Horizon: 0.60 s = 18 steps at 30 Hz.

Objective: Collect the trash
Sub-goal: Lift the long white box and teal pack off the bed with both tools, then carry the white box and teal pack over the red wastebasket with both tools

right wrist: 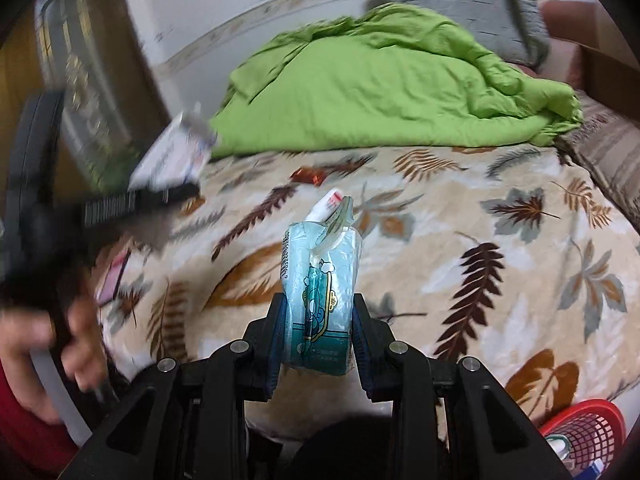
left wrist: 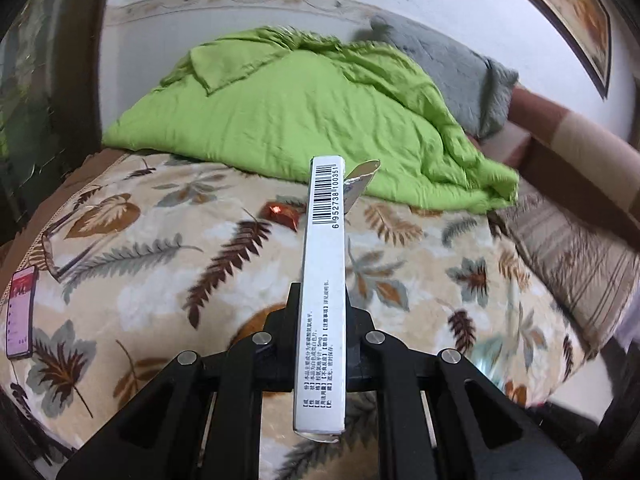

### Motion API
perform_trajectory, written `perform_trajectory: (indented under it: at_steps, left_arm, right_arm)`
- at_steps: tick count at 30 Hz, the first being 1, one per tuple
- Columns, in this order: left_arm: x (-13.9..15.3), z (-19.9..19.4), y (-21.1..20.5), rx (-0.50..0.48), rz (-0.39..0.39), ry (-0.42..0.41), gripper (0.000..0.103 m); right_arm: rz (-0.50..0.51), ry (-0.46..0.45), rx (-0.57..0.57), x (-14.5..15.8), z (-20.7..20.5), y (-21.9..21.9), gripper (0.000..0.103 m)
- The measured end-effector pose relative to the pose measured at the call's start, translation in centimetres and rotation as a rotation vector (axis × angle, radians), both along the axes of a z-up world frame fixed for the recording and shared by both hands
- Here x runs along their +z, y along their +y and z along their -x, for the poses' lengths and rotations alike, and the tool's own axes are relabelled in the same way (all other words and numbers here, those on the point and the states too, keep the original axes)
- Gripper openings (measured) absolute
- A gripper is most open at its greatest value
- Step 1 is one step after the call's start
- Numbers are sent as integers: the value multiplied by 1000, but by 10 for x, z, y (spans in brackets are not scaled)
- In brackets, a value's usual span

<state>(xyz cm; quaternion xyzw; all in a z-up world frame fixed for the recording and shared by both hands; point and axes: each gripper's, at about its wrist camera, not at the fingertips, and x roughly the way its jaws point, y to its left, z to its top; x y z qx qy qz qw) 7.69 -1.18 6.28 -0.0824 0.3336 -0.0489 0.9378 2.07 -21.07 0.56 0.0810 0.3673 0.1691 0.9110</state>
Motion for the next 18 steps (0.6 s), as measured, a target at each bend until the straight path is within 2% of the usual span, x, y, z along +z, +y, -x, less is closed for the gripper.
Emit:
perform_trajectory:
  at_steps: [4,11,18]
  left_arm:
    - [19,2,14,10,16,-40,13]
    - [40,18,17,-39,10,-82,13]
    - [34,42,14,-77,5,-85,13]
  right_arm:
    - [-2,-6,-63,5,-7,-20,33]
    - [10,-69,-246,37,-25,-91,33]
    - [28,-93,-359,47,-30,-136,33]
